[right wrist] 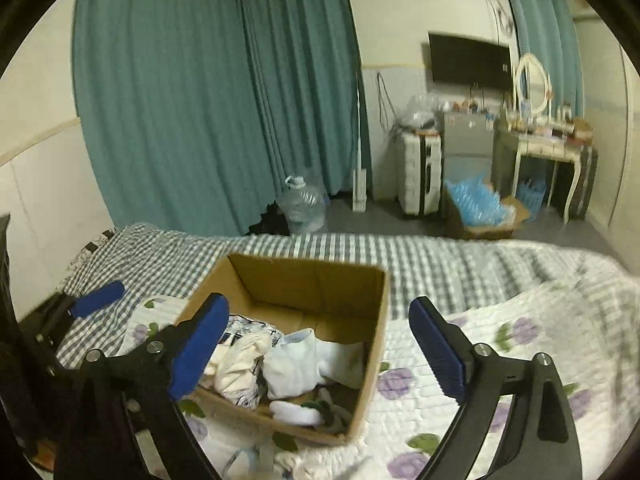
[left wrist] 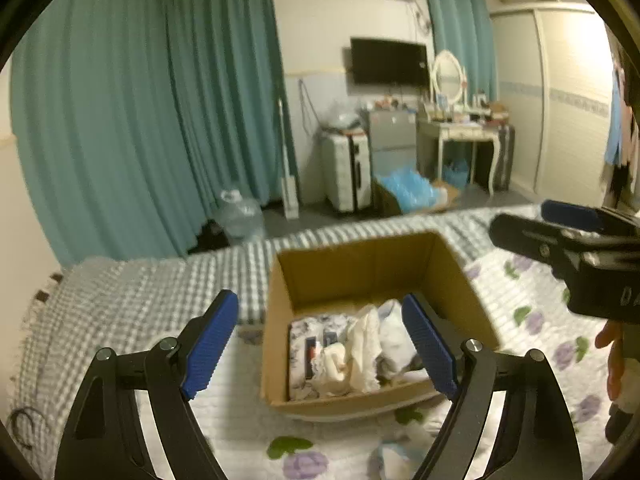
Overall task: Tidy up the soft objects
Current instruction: 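Carry both items into the cardboard box and open both grippers, then grasp the blue tissue pack with the left gripper while the right grasps a white sock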
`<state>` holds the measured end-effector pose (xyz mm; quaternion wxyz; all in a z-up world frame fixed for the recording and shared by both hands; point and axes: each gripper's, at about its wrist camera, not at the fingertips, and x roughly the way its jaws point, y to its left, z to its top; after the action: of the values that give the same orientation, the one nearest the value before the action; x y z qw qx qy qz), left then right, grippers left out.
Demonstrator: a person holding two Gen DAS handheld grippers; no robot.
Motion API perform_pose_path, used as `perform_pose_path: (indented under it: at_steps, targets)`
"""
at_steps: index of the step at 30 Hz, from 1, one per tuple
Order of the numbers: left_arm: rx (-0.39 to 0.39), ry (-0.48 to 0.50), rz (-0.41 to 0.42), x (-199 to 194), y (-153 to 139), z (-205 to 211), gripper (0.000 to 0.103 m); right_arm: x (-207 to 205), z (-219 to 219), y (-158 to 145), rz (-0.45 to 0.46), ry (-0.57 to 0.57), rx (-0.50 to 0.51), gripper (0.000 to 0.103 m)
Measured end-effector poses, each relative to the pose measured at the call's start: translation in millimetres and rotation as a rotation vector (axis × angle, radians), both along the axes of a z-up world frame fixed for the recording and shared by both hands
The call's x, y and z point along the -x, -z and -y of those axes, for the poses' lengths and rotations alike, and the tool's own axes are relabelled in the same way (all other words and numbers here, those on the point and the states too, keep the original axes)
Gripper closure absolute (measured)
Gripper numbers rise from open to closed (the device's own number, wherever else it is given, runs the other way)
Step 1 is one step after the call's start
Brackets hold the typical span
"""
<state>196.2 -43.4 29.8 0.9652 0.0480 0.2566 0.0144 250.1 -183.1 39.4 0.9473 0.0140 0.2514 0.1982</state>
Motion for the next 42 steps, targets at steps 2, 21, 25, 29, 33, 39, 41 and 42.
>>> perform_pose_path:
  at_steps: [2,21,25,29,33,39,41,42]
  targets:
    - [0.016,-0.006,0.028,19.6,-19.2,0.3,0.018,20.5,5.4,-17.3,0.031,0.001,0.018,0.007]
    - [0.060,0.009,0.027,113.3,-15.5,13.0,0.018,145.2,35.7,-18.4,0.090,-0.042,0.121,0.004]
    - [0.082,-0.027,-0.039,105.1,28.6,19.6,0.018,129.4,35.2,31.4,0.000,-0.071,0.135,0.004]
    - [0.100,-0.061,-0.136,87.2,76.6,23.0,0.018,102.1,36.8,86.0,-0.102,-0.089,0.144,0.004]
    - [0.076,-0.075,-0.199,76.7,114.1,28.4,0.018,76.6,36.6,131.9,-0.192,-0.085,0.156,0.005]
    - [0.065,-0.051,-0.266,57.1,143.2,37.9,0.018,47.0,32.4,172.6,-0.312,-0.090,0.175,0.019]
    - [0.077,-0.031,-0.299,53.8,154.0,40.7,0.018,39.1,31.9,179.2,-0.348,-0.099,0.161,0.031]
    - [0.080,-0.021,-0.310,53.2,157.0,41.9,0.018,35.3,29.3,183.3,-0.374,-0.111,0.166,0.046]
